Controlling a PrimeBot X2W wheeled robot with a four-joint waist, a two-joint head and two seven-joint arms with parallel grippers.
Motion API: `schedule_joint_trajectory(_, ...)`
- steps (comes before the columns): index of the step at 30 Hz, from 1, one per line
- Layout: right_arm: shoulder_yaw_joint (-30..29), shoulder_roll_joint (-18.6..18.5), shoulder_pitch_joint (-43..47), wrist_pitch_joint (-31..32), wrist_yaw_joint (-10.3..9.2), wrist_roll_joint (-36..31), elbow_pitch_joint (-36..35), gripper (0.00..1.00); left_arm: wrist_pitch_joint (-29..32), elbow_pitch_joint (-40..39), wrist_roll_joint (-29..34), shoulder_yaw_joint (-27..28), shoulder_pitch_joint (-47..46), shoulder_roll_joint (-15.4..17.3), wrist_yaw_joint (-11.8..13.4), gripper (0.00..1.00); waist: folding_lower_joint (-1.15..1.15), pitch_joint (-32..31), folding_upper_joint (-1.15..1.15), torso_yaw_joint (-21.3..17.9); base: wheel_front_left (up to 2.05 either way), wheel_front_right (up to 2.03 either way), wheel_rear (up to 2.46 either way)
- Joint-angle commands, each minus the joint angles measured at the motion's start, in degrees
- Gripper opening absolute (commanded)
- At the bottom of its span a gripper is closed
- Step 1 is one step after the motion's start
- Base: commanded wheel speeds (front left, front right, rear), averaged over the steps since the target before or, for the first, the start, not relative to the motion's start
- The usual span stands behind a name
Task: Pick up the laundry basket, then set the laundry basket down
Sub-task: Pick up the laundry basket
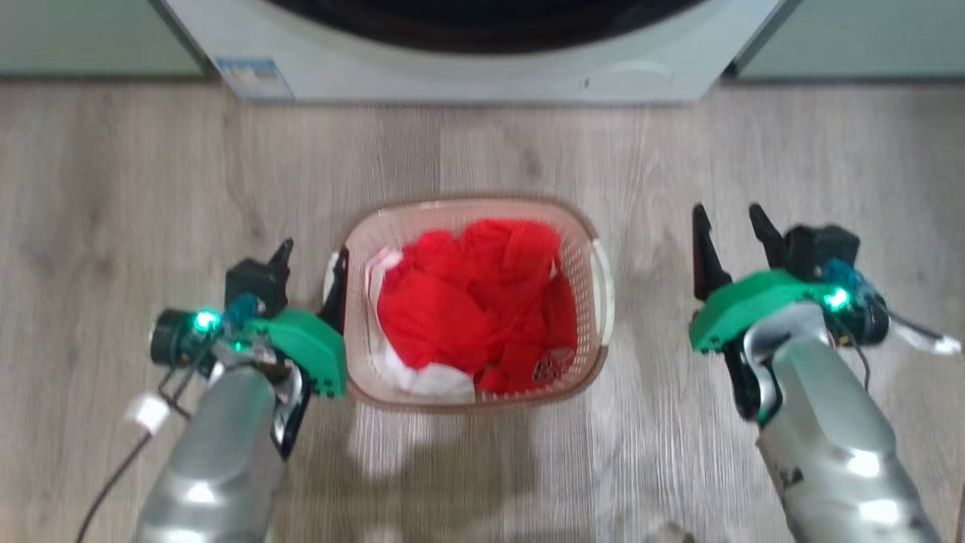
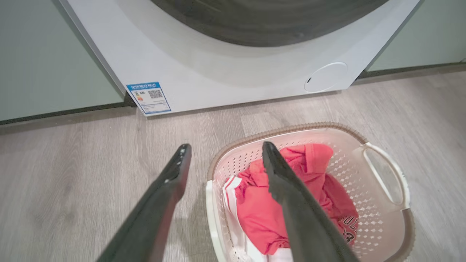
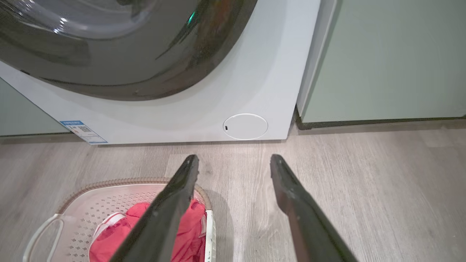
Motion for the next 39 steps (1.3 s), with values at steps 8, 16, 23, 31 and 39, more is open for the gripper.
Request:
schedule_joint_trajectory(8, 5.2, -0.3, -9.3, 0.0, 0.35, 2.9, 8.8, 1.00, -0.3, 10.8, 0.4, -1.3, -11.8, 1.9, -1.2, 1.00, -0.01, 12.1, 0.00, 1.9, 0.00, 0.00, 0.00)
schedule_joint_trajectory(16, 10.3, -0.3, -14.1, 3.9, 0.35, 9.7, 15.8, 1.00, -0.3, 21.3, -1.7, -6.7, -17.4, 0.9, -1.5, 1.00, -0.01, 16.2, 0.00, 2.5, 0.00, 0.00, 0.00)
schedule_joint_trajectory(23, 12.7, -0.3, -16.9, 6.5, 0.35, 14.2, 20.5, 1.00, 0.3, 26.3, -5.2, -12.0, -20.7, 0.1, -1.5, 1.00, -0.01, 18.6, 0.00, 3.1, 0.00, 0.00, 0.00)
schedule_joint_trajectory(31, 17.3, -0.3, -19.6, 8.5, 0.35, 20.3, 23.7, 1.00, 2.6, 28.4, -10.5, -18.2, -23.4, -0.2, -1.5, 1.00, -0.01, 21.3, 0.00, 3.2, 0.00, 0.00, 0.00)
schedule_joint_trajectory(39, 22.0, -0.3, -22.2, 8.8, 0.35, 24.6, 26.2, 1.00, 5.5, 28.4, -15.4, -24.5, -25.3, 0.5, -1.5, 1.00, -0.01, 23.7, 0.00, 3.1, 0.00, 0.00, 0.00)
